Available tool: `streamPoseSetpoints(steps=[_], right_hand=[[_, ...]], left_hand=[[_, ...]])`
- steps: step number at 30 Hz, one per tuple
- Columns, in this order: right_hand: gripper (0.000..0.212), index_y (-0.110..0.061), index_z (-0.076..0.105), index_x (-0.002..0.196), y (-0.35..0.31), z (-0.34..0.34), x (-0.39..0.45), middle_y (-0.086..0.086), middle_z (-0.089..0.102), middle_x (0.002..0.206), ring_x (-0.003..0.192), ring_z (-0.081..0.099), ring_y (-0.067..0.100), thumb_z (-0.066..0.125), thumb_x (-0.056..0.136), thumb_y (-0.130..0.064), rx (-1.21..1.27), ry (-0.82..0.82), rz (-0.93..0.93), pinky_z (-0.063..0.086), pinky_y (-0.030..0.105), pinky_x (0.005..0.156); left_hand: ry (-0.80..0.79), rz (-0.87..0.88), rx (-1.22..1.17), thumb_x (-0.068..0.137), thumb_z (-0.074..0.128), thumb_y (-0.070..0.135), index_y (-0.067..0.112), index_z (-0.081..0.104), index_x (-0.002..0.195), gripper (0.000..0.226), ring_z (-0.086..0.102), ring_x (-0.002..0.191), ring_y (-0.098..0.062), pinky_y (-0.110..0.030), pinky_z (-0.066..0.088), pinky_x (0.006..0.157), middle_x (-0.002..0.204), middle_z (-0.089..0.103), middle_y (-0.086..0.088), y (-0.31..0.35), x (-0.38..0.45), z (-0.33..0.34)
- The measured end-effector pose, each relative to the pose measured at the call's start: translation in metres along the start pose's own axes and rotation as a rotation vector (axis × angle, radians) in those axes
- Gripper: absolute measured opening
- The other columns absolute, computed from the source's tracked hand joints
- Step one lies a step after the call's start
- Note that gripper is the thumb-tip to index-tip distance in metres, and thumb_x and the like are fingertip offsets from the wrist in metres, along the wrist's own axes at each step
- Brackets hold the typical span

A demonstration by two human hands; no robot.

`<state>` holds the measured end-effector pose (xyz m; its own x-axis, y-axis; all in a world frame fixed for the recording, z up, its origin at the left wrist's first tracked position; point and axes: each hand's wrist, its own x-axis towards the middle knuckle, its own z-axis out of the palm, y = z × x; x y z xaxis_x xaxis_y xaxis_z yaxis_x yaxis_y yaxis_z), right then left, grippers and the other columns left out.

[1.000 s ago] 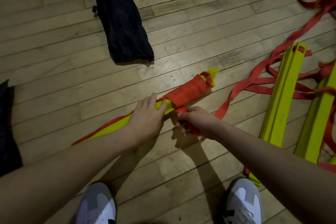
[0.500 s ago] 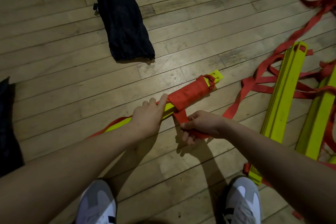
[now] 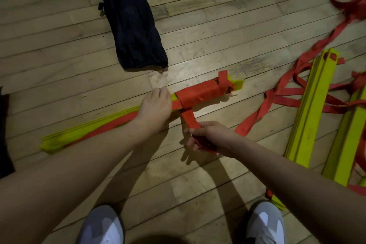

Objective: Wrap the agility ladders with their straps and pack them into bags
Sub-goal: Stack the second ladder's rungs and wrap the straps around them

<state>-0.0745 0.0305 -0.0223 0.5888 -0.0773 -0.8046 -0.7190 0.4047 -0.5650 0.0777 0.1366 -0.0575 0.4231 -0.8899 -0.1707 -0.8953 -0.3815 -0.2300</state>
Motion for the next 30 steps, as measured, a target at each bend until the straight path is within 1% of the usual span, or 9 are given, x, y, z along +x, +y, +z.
streamPoseSetpoints(steps=[2,4,6,8,13,18,22,26,30], right_hand=[[0.021,0.0,0.058,0.111,0.001,0.003,0.003,0.01,0.067,0.073,0.056,0.06,0.015,0.046,0.1,-0.014,0.028,0.014,0.001,0.047,0.024,0.054],[0.024,-0.003,0.057,0.103,0.002,0.004,0.006,0.01,0.067,0.071,0.056,0.06,0.016,0.041,0.102,-0.022,0.082,0.024,0.032,0.046,0.025,0.053],[0.03,-0.005,0.057,0.098,0.005,0.002,0.007,0.009,0.067,0.071,0.058,0.061,0.017,0.037,0.103,-0.028,0.136,0.039,0.082,0.047,0.027,0.055],[0.033,-0.006,0.058,0.095,0.008,0.001,0.008,0.007,0.068,0.07,0.06,0.061,0.017,0.034,0.103,-0.028,0.132,0.052,0.115,0.047,0.027,0.058],[0.025,-0.004,0.058,0.096,0.016,0.006,0.005,0.007,0.069,0.072,0.056,0.062,0.013,0.041,0.102,-0.021,0.036,0.099,0.059,0.047,0.023,0.052],[0.03,-0.005,0.061,0.081,0.024,0.004,0.005,0.004,0.059,0.058,0.045,0.048,0.012,0.047,0.101,-0.024,-0.176,0.213,-0.058,0.038,0.022,0.043],[0.031,-0.008,0.058,0.072,0.017,0.005,0.006,0.001,0.053,0.051,0.044,0.044,0.012,0.047,0.1,-0.017,-0.219,0.272,-0.123,0.037,0.02,0.043],[0.03,-0.007,0.057,0.073,0.009,0.007,0.004,0.004,0.06,0.053,0.044,0.051,0.012,0.046,0.101,-0.013,-0.227,0.199,-0.137,0.042,0.019,0.045],[0.024,-0.008,0.06,0.082,0.004,-0.001,0.003,0.008,0.067,0.065,0.057,0.058,0.017,0.047,0.101,-0.016,-0.245,0.122,-0.074,0.046,0.028,0.06]], left_hand=[[0.105,0.055,-0.025,0.073,0.075,0.032,0.004,0.058,0.111,0.05,0.052,0.089,-0.026,-0.033,0.043,0.073,0.103,0.055,-0.011,0.004,-0.015,0.006],[0.194,0.124,-0.119,0.07,0.074,0.043,0.003,0.06,0.103,0.054,0.052,0.089,-0.032,-0.04,0.041,0.078,0.105,0.056,-0.016,0.009,-0.029,0.014],[0.193,0.158,-0.176,0.077,0.063,0.045,0.001,0.061,0.103,0.05,0.056,0.095,-0.038,-0.043,0.046,0.084,0.113,0.057,-0.024,0.018,-0.043,0.016],[0.105,0.122,-0.27,0.079,0.067,0.036,0.003,0.059,0.101,0.04,0.06,0.096,-0.043,-0.044,0.051,0.082,0.116,0.056,-0.03,0.025,-0.048,0.015],[-0.117,0.0,-0.355,0.087,0.058,0.023,0.014,0.036,0.126,0.046,0.051,0.108,-0.034,-0.037,0.041,0.079,0.117,0.051,-0.014,0.025,-0.037,0.0],[-0.217,-0.127,-0.522,0.087,0.061,0.014,0.01,0.035,0.124,0.046,0.047,0.113,-0.034,-0.041,0.042,0.08,0.12,0.05,-0.014,0.021,-0.024,-0.009],[-0.258,-0.181,-0.539,0.087,0.065,0.016,0.01,0.034,0.124,0.049,0.049,0.112,-0.034,-0.043,0.044,0.08,0.12,0.051,-0.014,0.013,-0.013,-0.013],[-0.252,-0.212,-0.509,0.088,0.064,0.02,0.01,0.035,0.126,0.049,0.046,0.116,-0.033,-0.043,0.044,0.079,0.124,0.048,-0.013,0.008,-0.006,-0.013],[-0.148,-0.19,-0.353,0.087,0.064,0.021,0.007,0.029,0.137,0.063,0.049,0.113,-0.033,-0.041,0.044,0.083,0.124,0.05,-0.016,0.001,-0.002,-0.01]])
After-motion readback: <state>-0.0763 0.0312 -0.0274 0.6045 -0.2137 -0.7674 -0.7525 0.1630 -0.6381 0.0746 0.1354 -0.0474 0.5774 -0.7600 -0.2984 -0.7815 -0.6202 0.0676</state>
